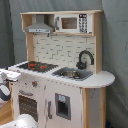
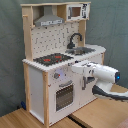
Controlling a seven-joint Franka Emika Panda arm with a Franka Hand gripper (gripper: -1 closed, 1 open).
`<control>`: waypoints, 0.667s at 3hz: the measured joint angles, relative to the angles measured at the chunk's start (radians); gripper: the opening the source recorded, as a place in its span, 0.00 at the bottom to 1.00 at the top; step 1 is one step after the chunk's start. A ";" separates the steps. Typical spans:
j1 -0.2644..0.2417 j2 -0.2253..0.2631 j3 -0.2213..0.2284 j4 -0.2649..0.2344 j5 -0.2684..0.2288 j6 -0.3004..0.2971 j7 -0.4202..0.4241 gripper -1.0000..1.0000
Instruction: Play with the kitchen
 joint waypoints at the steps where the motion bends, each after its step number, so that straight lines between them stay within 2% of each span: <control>1: 0.000 0.000 0.048 -0.056 0.004 0.079 0.002 1.00; 2: 0.000 0.000 0.115 -0.104 0.060 0.110 0.013 1.00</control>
